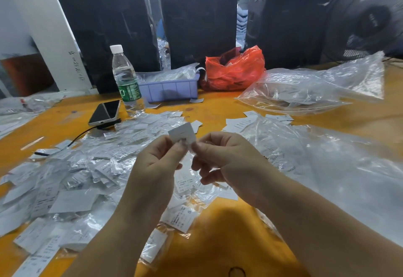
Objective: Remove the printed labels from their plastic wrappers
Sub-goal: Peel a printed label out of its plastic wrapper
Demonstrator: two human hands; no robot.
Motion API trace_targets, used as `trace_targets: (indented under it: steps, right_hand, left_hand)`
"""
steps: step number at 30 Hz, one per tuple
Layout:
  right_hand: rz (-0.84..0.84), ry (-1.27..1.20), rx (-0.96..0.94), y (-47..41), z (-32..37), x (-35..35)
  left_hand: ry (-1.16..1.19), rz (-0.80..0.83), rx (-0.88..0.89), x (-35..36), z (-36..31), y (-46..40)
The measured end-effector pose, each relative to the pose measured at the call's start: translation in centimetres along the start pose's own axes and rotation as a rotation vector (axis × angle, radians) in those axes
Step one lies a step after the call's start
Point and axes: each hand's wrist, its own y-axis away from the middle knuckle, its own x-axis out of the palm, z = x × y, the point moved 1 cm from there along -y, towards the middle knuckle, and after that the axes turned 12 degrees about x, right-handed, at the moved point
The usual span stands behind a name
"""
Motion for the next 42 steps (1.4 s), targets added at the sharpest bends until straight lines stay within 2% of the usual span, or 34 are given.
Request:
trace_targets:
  steps: [7, 10, 15, 24, 36, 42]
  right_hand:
    - [-0.163, -0.032, -0.059, -0.2, 0.4, -0.9]
    - [-0.187, -0.076, -0.054, -0.3, 0.6, -1.4]
    - [-0.146, -0.084, -0.051, -0.3, 0.9, -1.7]
    - [-0.113, -0.017, -0.018, -0.4, 1.0, -1.8]
    - [-0.141, 0.175, -0.021, -0.3, 1.1, -2.0]
    - [-0.03, 0.084, -0.024, -0.1, 1.4, -2.0]
  left_hand:
    - [0.076, -0.021, -0.091, -0.2, 0.0, 0.1]
    - [0.036, 0.002, -0.089, -0.2, -0.3, 0.2]
    - [-0.009, 0.049, -0.076, 0.0, -0.8, 0.2]
    - [-0.013, 0.019, -0.08, -0.1, -1.1, 0.2]
    - [-0.108, 0.252, -0.043, 0.3, -1.4, 0.4]
    - [-0.149, 0.261, -0.076, 0.1, -1.2, 0.4]
